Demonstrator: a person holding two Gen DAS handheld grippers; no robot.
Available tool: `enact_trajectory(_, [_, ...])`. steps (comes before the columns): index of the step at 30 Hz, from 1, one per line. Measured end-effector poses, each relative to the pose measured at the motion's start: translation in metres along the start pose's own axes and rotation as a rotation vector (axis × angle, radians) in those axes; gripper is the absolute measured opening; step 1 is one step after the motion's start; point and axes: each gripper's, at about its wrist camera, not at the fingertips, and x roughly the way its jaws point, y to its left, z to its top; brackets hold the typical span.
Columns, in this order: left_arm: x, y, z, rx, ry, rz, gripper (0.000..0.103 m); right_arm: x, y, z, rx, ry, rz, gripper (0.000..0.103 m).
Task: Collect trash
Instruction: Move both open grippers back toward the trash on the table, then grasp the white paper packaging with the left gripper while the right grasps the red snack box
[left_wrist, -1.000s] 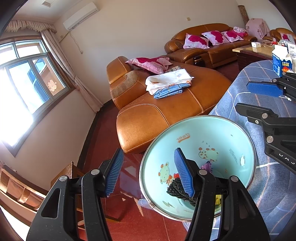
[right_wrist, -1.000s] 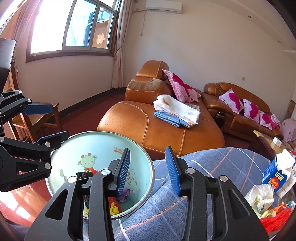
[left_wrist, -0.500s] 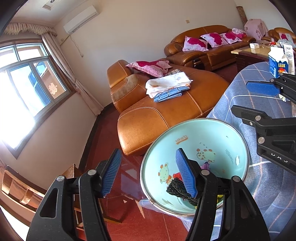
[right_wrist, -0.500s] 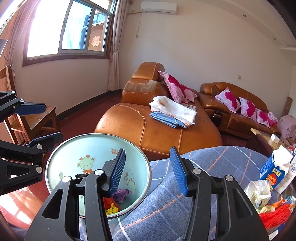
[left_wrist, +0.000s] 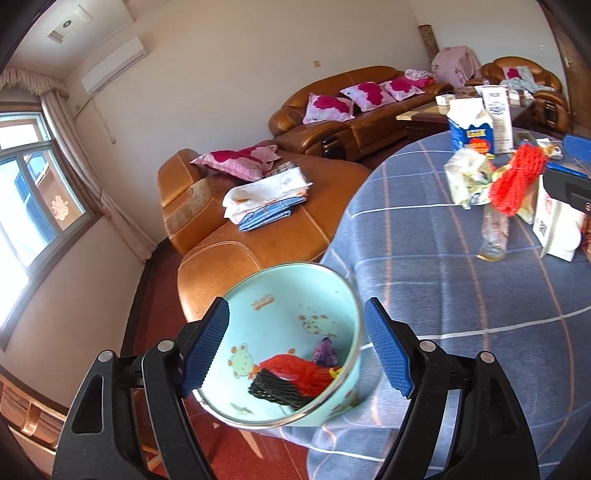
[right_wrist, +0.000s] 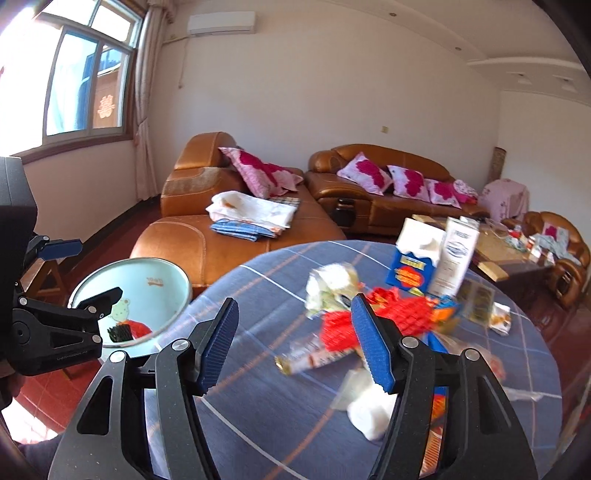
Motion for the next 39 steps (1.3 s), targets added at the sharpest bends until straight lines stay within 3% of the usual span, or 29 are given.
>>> enact_trajectory(4, [-0.009, -0.036, 0.007, 0.036, -0.025, -0.069, 0.081, -0.028, -0.050, -0.029, 0.092, 0.033, -0.123, 0.075])
enact_trajectory(12, [-0.029, -0.101, 0.028, 0.102, -0.092, -0.180, 0.088, -0.038, -0.123, -0.080, 0.226, 0.154, -0.288, 0.076])
enact_trajectory(18, [-0.036, -0.144, 0.050, 0.137, -0.142, -0.252, 0.089, -0.048, -0.144, -0.098, 0.270, 0.156, -0.335, 0.079])
enact_trajectory(23, [-0.038, -0.172, 0.064, 0.151, -0.170, -0.292, 0.096, -0.057, -0.157, -0.108, 0.298, 0.151, -0.368, 0.081])
enact_trajectory(30, [-0.015, -0.205, 0.065, 0.184, -0.113, -0.330, 0.096, -0.059, -0.170, -0.114, 0.339, 0.151, -0.353, 0.083])
enact_trajectory(33, [-0.007, -0.207, 0.065, 0.173, -0.086, -0.370, 0.083, -0.061, -0.171, -0.115, 0.346, 0.146, -0.340, 0.084])
enact_trajectory(34, [-0.005, -0.208, 0.065, 0.173, -0.071, -0.388, 0.065, -0.060, -0.171, -0.114, 0.346, 0.144, -0.336, 0.084])
enact_trajectory(39, [-0.007, -0.203, 0.066, 0.147, -0.074, -0.432, 0.056, -0.057, -0.170, -0.114, 0.352, 0.148, -0.329, 0.084])
